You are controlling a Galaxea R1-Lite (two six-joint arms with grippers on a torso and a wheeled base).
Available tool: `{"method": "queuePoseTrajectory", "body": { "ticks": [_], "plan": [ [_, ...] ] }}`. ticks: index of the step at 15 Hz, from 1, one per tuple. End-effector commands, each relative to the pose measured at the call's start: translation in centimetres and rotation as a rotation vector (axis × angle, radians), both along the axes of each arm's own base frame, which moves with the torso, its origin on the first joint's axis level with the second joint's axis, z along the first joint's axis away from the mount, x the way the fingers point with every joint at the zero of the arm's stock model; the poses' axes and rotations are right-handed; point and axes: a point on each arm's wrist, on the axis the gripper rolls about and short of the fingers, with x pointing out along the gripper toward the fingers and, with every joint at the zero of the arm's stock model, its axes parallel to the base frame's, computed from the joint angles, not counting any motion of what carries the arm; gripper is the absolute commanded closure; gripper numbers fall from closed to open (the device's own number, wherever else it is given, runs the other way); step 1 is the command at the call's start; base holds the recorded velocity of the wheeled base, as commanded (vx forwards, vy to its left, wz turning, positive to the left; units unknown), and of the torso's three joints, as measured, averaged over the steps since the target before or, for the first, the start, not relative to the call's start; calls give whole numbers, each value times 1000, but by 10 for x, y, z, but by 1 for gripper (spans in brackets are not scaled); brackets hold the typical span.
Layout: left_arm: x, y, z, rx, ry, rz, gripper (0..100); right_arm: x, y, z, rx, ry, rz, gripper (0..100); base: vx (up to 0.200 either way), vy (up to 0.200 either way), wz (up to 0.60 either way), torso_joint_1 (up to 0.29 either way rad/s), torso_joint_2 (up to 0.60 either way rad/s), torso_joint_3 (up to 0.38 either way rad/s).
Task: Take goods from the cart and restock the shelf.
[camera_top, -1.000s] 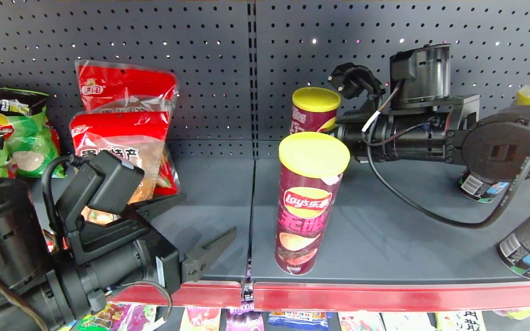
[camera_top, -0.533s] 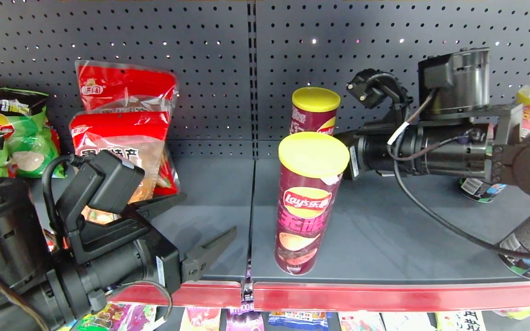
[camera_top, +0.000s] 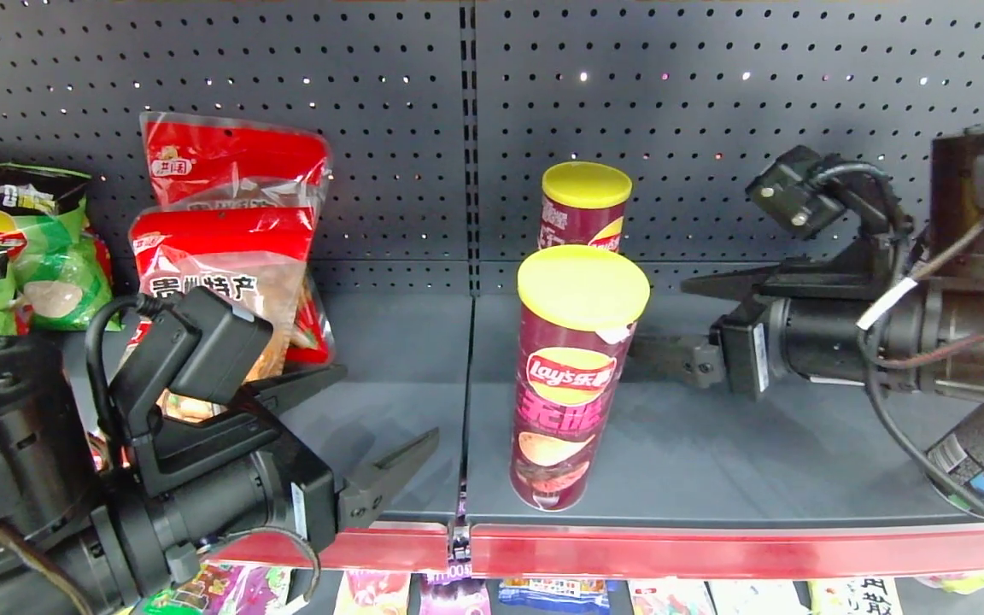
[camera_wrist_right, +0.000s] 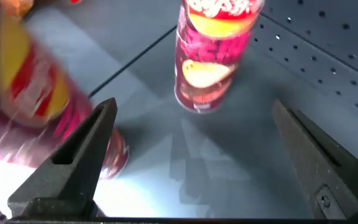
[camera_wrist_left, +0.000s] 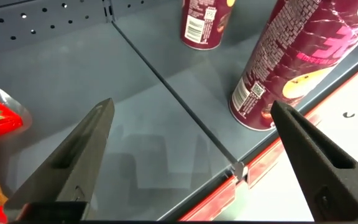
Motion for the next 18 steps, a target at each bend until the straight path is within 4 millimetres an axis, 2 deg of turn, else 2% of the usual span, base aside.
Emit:
{"method": "queuePoseTrajectory", "body": {
  "ticks": [1,2,5,9,11,13,16,17,18],
  "plan": [
    [1,-1,-1,3,4,0,0,-24,-13,8,21,-39,8,0,0,0,0,0,0,0],
    [1,-1,-1,4,5,2,0,-42,-22,7,23,-53,4,0,0,0,0,0,0,0],
    [5,3,0,3,2,25,0,-80,-34,-2,16,-81,18,0,0,0,0,0,0,0],
    [7,4,-1,7,7,26,0,-137,-74,-33,-18,-159,86,0,0,0,0,0,0,0],
    [7,4,-2,6,9,26,0,-159,-96,-52,-2,-195,85,0,0,0,0,0,0,0],
    [7,4,-1,3,9,19,0,-170,-107,-61,15,-219,69,0,0,0,0,0,0,0],
    [14,6,-1,-5,20,-18,0,-211,-148,-77,4,-239,-220,0,0,0,0,0,0,0],
    [17,7,0,-9,21,-29,0,-219,-152,-78,11,-240,-292,0,0,0,0,0,0,0],
    [24,9,2,-13,13,-60,0,-233,-155,-81,33,-231,-445,0,0,0,0,0,0,0]
  ]
}}
